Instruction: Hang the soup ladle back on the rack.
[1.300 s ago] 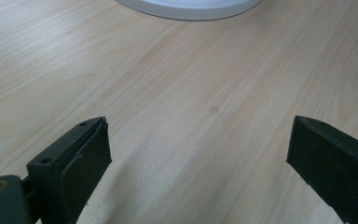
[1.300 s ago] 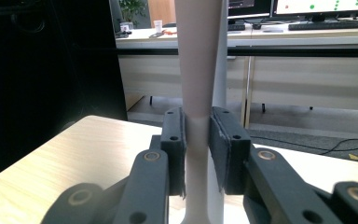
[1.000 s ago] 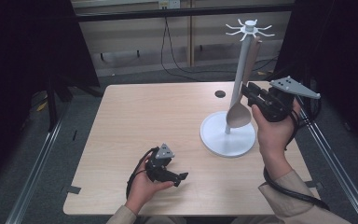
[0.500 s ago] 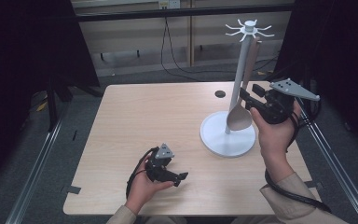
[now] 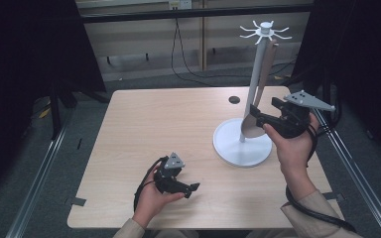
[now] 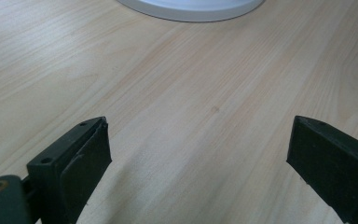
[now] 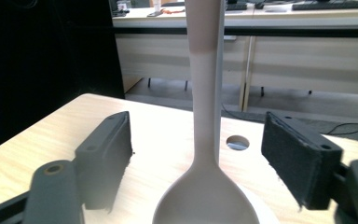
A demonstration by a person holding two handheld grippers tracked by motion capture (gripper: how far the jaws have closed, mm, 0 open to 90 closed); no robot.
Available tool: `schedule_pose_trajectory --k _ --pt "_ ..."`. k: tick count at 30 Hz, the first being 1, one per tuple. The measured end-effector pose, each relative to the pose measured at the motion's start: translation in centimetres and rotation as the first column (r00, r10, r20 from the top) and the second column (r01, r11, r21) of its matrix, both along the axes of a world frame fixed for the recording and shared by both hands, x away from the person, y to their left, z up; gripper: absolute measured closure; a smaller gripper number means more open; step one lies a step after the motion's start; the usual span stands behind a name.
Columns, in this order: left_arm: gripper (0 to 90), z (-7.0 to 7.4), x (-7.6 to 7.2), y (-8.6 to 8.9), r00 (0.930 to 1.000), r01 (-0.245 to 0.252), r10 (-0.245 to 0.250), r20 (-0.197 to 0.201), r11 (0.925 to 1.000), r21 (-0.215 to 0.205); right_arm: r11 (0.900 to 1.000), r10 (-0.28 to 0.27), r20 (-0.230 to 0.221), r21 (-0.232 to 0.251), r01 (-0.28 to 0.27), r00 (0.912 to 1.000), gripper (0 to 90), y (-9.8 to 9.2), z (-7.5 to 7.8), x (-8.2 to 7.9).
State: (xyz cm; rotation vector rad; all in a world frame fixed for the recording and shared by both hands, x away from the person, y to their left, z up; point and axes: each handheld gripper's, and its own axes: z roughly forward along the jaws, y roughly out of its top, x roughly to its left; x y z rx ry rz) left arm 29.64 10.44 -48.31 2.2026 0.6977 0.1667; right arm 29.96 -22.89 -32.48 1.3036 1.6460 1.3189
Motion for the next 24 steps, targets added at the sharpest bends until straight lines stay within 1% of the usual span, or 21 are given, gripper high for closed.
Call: schedule_pose_trajectory --k 2,3,6,7,8,12,14,16,20,21,24 --pt "5.8 0.1 0.0 0.0 1.0000 0.003 -0.003 -0.001 1.0000 0.009 1.000 0.017 -0.015 0.008 -0.016 0.9998 19.0 -0.1 -0.5 0.0" --pt "5.8 0.1 0.0 0.0 1.0000 -0.001 0.001 -0.004 1.0000 0.001 1.000 0.017 -0.015 0.008 -0.016 0.9998 19.0 -0.1 -0.5 0.0" --pt "5.7 0.1 0.0 -0.1 1.0000 0.001 -0.001 -0.002 1.0000 0.001 1.000 0.028 -0.027 0.002 -0.028 0.9992 16.8 -0.2 -1.1 -0.3" --pt "5.7 0.1 0.0 -0.1 1.0000 0.003 -0.003 -0.006 1.0000 0.007 1.000 0.028 -0.027 0.002 -0.028 0.9992 16.8 -0.2 -1.1 -0.3" --pt "5.7 0.0 0.0 -0.1 1.0000 0.002 -0.002 -0.003 1.0000 0.004 0.999 0.033 -0.031 -0.003 -0.033 0.9990 15.9 -0.3 -1.4 -0.4" --pt "5.6 0.1 0.0 -0.1 1.0000 -0.001 0.001 -0.002 0.9999 0.013 0.999 0.039 -0.036 0.000 -0.039 0.9986 14.7 -0.4 -1.7 -0.6" --pt "5.4 0.1 -0.1 -0.1 1.0000 -0.001 0.001 0.002 1.0000 0.005 0.999 0.038 -0.038 -0.005 -0.038 0.9986 14.0 -0.4 -2.0 -0.8" --pt "5.2 0.1 -0.1 -0.1 1.0000 0.000 0.000 0.002 1.0000 0.005 0.999 0.052 -0.045 -0.003 -0.052 0.9976 13.4 -0.4 -2.4 -1.0" --pt "5.1 0.1 -0.1 -0.1 1.0000 -0.002 0.002 -0.003 1.0000 0.005 0.998 0.057 -0.051 -0.001 -0.057 0.9971 12.8 -0.4 -2.9 -1.3" --pt "5.0 0.1 -0.1 -0.1 1.0000 -0.003 0.003 -0.004 1.0000 -0.002 0.998 0.057 -0.054 -0.002 -0.058 0.9969 12.6 -0.4 -3.1 -1.4" --pt "4.4 0.1 0.0 -0.1 1.0000 -0.002 0.002 -0.009 1.0000 -0.006 0.998 0.063 -0.068 0.002 -0.063 0.9957 12.2 -0.6 -3.8 -1.8"
